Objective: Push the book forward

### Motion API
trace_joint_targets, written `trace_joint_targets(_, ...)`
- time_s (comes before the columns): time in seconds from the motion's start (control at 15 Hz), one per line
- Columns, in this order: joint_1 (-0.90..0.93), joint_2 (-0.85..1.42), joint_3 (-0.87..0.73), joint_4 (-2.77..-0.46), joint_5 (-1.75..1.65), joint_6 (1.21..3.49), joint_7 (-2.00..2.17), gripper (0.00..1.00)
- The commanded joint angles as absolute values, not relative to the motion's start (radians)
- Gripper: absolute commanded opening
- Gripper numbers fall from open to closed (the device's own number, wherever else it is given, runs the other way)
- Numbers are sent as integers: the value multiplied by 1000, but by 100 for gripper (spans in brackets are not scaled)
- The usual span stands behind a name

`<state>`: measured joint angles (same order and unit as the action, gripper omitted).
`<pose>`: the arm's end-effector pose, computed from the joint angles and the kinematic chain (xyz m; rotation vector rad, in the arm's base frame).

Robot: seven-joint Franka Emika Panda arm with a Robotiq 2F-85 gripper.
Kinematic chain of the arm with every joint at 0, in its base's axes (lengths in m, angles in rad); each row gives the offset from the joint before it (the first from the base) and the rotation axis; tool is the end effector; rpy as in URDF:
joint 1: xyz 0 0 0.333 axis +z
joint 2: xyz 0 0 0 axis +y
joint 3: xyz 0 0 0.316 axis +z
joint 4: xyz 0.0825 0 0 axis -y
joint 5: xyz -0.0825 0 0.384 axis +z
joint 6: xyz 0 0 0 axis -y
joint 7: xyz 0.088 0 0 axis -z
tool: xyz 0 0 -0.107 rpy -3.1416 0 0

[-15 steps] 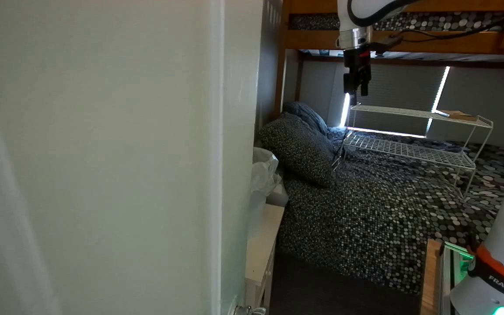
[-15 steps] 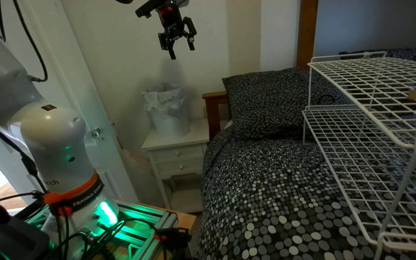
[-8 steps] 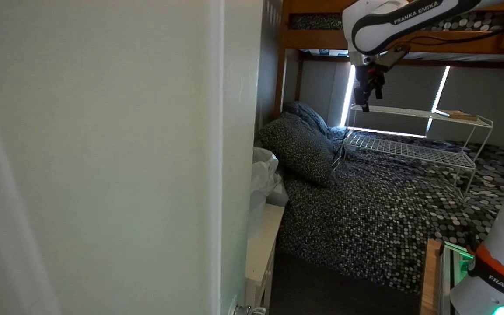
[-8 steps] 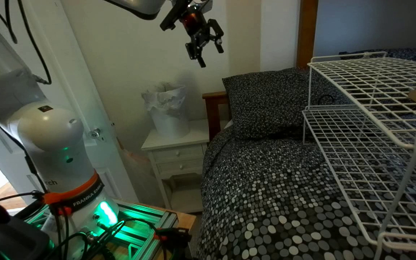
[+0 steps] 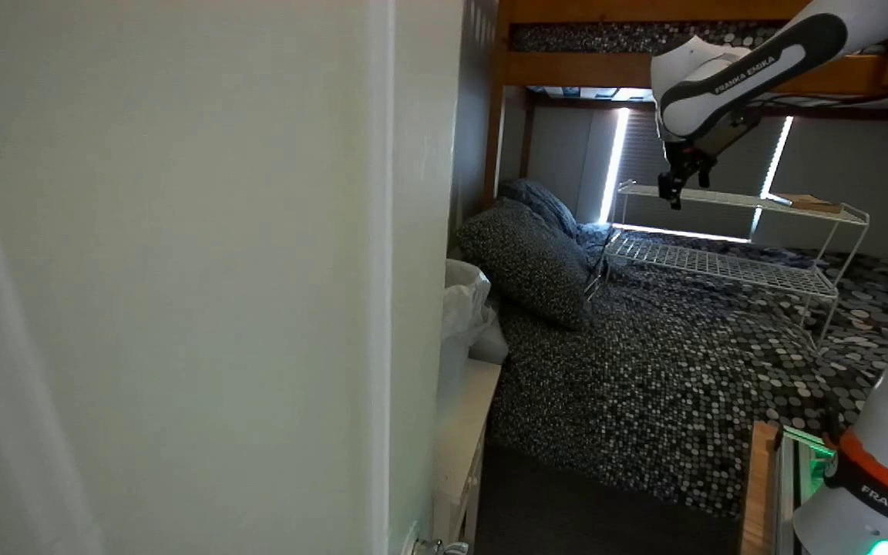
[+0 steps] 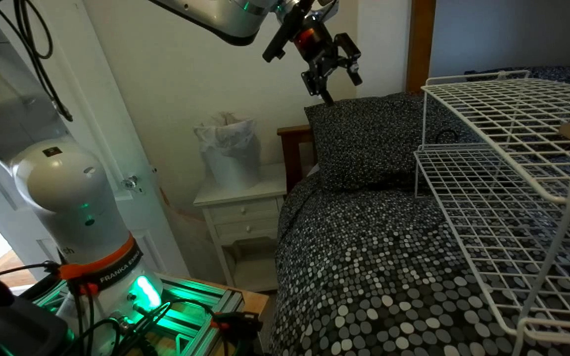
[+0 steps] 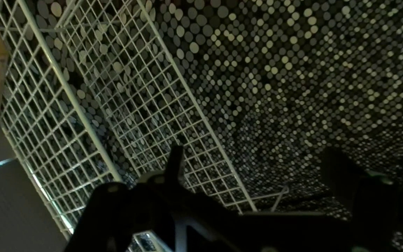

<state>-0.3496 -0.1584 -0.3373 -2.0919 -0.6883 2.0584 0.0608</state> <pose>0.3812 -0.3657 0.5085 2.4941 -0.5740 -0.0825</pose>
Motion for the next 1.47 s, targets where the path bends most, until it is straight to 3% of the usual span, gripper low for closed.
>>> trace_joint_targets(0.0,-396,-143,-390,-2026,-662,2080,59,100)
trace_joint_targets(0.4,-456,-74,-478,-1788,-590,2059,-19,100)
trace_joint_targets(0.93,-588,216,-598,-1528,-327,2062,-71,100)
trace_joint_targets(1.0,-557,117,-579,-1603,-417,2069,-62,100)
trace_joint_targets(1.4,-564,135,-574,-1586,-408,2072,-62,100)
